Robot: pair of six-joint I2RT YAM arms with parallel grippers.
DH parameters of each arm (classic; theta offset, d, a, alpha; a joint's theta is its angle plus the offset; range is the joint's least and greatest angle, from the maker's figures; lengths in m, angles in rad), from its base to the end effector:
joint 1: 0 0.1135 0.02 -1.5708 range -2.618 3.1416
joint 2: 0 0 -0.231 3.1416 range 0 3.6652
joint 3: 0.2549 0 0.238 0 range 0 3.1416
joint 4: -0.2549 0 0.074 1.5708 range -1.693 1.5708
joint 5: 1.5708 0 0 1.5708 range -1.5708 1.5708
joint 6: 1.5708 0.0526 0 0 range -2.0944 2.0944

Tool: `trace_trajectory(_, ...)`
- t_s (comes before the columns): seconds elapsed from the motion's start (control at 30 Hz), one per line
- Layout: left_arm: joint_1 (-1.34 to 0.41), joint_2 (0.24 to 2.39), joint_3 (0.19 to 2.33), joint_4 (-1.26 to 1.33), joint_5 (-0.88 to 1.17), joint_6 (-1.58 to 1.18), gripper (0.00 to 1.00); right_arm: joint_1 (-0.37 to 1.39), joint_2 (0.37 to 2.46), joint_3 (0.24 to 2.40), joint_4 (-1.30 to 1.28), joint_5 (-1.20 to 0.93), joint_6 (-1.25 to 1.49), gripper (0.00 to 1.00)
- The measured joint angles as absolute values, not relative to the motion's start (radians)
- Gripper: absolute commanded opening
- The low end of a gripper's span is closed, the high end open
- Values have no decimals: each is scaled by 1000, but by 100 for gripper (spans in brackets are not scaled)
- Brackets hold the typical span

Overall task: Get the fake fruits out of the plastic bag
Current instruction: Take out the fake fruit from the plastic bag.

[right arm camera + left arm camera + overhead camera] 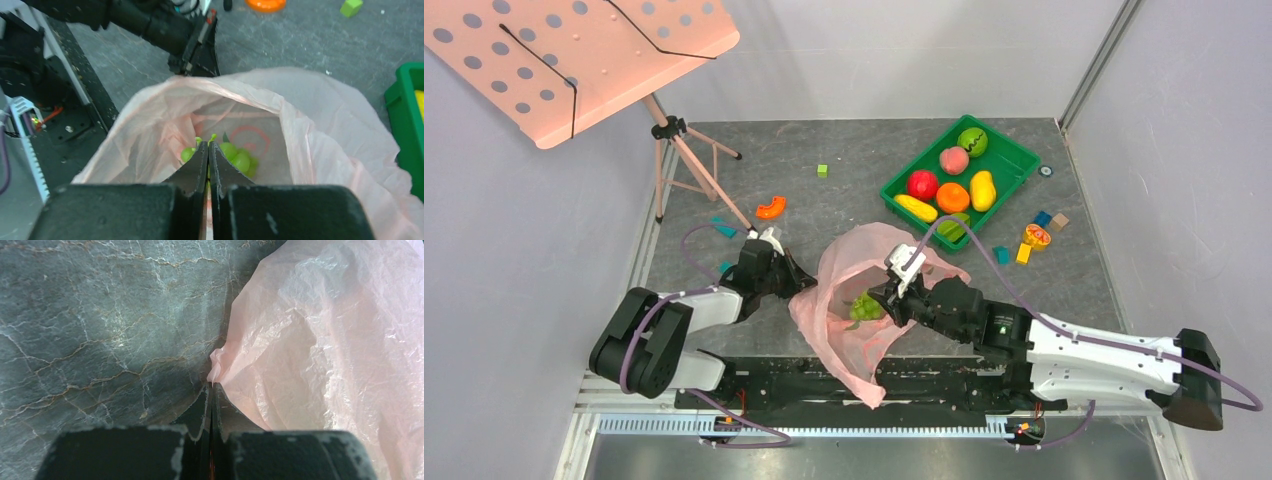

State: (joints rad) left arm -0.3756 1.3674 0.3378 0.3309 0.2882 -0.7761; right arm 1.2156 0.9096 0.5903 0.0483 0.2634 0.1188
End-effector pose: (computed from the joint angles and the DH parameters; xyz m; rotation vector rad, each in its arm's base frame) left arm 0.2166 -0.1015 0.0932 -0.3191 2.3898 -0.9032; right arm 0.0949 0.2164 0.2471 -0.8183 1.7024 0.6883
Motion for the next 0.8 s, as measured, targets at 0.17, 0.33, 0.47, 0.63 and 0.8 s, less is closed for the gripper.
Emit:
trace_trajectory(0.17,-376,1365,337,331,288,-776,2,1216,880,680,-19,235,100,0)
trace_trajectory(0.33,-376,1361,337,331,288,-776,2,1216,878,751,-83,222,76,0)
trace_trajectory(0.47,-376,1359,334,331,287,-776,2,1216,878,825,-128,210,55,0)
trace_trajectory(0.63,-376,1351,324,331,286,-776,2,1216,878,941,-150,184,40,0)
trace_trajectory(0.8,-376,1343,322,331,286,-776,2,1216,885,1028,-154,178,30,0)
